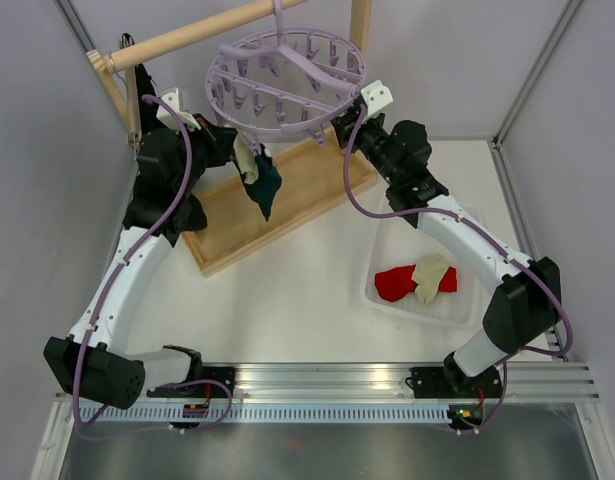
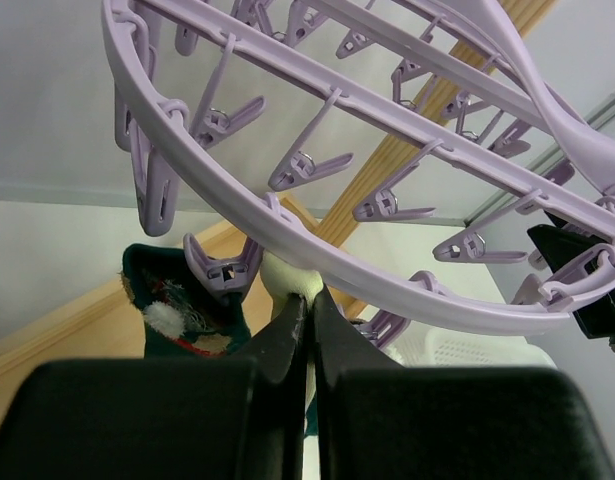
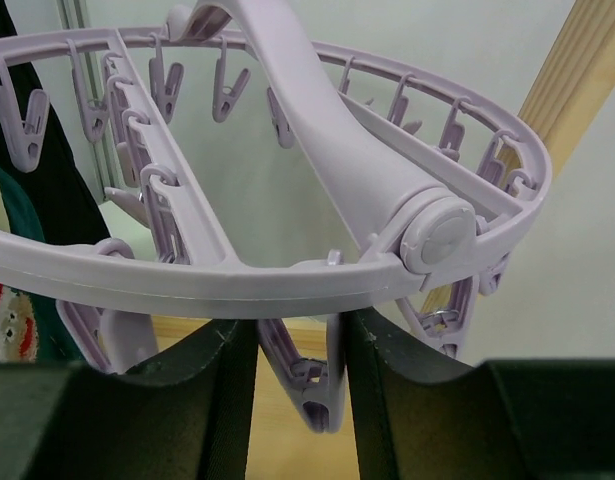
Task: Clip the socks to the hanger
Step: Open the clamp at the hanger.
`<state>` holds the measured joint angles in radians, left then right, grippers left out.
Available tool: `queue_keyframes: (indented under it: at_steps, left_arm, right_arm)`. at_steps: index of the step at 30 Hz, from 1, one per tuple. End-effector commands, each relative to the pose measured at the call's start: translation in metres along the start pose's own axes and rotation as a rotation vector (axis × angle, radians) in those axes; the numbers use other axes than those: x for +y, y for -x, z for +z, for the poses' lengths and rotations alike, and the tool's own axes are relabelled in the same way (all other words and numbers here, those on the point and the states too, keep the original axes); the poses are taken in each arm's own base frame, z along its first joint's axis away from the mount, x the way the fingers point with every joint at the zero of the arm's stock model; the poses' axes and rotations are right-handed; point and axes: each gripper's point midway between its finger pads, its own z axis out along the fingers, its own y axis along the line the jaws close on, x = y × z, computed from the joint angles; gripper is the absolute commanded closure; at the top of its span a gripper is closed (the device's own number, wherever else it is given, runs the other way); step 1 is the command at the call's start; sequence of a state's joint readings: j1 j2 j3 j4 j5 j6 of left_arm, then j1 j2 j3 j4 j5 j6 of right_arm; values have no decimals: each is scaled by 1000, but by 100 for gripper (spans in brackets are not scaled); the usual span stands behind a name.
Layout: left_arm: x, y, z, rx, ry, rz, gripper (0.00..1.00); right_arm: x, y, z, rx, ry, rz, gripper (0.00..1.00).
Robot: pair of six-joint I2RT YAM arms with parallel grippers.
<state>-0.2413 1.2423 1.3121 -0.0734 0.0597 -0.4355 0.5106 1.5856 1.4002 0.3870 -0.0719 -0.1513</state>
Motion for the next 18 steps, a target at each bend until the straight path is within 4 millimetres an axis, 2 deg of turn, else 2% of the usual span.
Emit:
queue_keyframes:
  at_steps: [1,9,12,18]
  left_arm:
    - [-18,34,-10,-84,-56,-6,98]
    - [-19,29,-10,-67,-71,-14,98]
    - [-21,25,-12,-53,-81,-25,98]
    - [-23,7,-23,0,-108,-50,97]
  right_arm:
    - [-2,27,3,-53,-17,-9,60]
    - [4,28,-3,-7,-25,35,69]
    - [12,21,-4,39,-5,71,73]
    - [30,23,-12,76,42,135,77]
